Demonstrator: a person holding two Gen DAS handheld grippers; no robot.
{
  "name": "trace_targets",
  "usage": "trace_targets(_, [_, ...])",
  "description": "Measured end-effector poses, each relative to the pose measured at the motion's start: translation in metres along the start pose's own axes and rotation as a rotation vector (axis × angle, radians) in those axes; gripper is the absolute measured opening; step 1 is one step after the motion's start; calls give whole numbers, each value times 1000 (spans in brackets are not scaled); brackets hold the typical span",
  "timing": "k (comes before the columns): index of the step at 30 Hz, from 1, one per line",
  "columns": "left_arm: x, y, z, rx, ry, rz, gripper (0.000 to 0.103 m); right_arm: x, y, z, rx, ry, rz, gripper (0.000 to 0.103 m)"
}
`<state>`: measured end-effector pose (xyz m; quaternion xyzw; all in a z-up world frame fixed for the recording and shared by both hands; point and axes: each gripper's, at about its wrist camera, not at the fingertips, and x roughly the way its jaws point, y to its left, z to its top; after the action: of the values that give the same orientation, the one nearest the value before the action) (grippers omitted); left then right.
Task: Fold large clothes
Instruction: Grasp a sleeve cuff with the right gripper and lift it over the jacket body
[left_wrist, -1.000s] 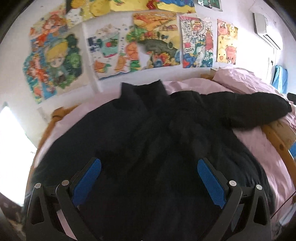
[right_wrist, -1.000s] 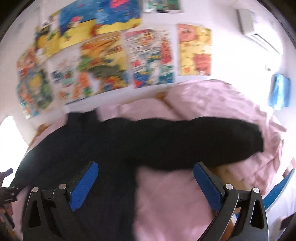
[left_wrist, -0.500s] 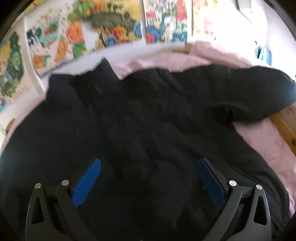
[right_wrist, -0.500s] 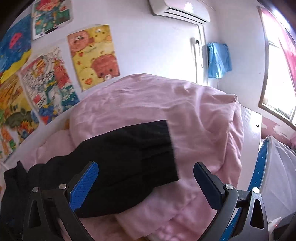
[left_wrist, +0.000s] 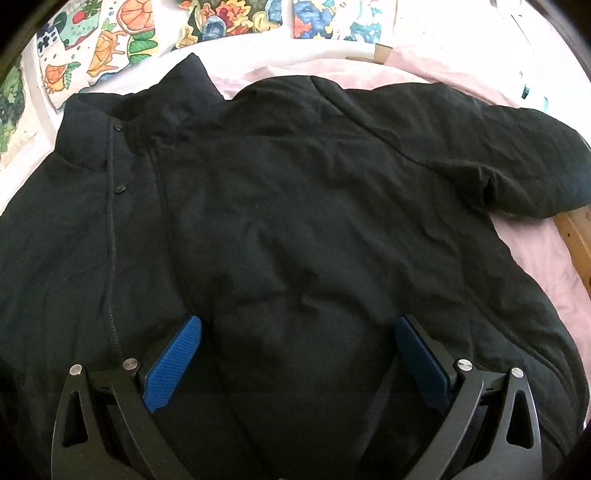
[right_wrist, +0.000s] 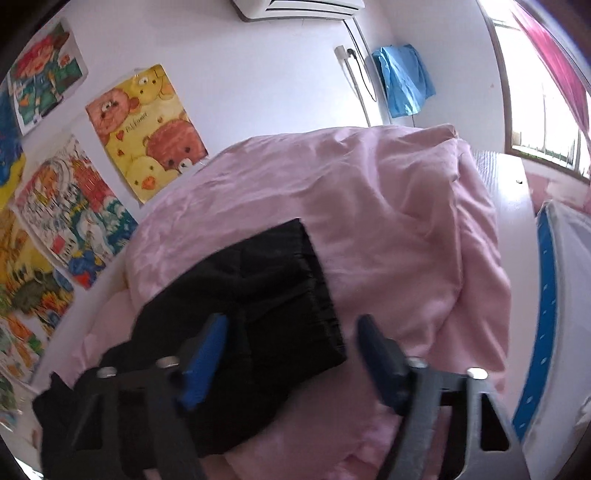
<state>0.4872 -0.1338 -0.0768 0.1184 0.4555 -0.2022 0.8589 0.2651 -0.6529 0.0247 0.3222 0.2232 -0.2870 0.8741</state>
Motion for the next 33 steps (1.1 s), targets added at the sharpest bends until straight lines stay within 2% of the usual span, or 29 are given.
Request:
trace_targets(2, [-4,2,0,-11,-9,-5,102,-6,6,0,-3,-32,-21,50])
trace_targets(3, [-7,3,1,-18,-13,-10,102,-11,10,0,-11,-57,-22,41])
trace_targets(4, [-10,3,1,-24,-18,-16,102,-15,12,1,-13,-71,-16,27])
trace_targets(6, [-17,5,2,-31,-33,-30,102,-23,14,5,8,-94,10,11])
trace_targets(9, [-28,6,3,-23,-62,-51,102,-37,21,9,34,-103,107,9])
trace_targets(14, [-46,2,-1,5,-89,-67,102,-62,55,11,-21,-116,260,8])
trace_targets(19, [-71,19,-10,-14,-115,-120,102,-87,121,1,-132,-70,459,8])
trace_targets(22, [-90,29,-17,-15,-140,-122,102,-97,177,-16,-236,-22,576,8])
trace_targets(27, [-118,52,-37,-29,-190,-117,102,-107,283,-64,-421,79,764,8])
trace_targets(30, [-128,72,-49,-65,-212,-131,102,-104,340,-100,-509,154,841,8])
trace_targets(33, [-132,95,-56,-112,-225,-159,102,-90,394,-142,-601,232,873,8])
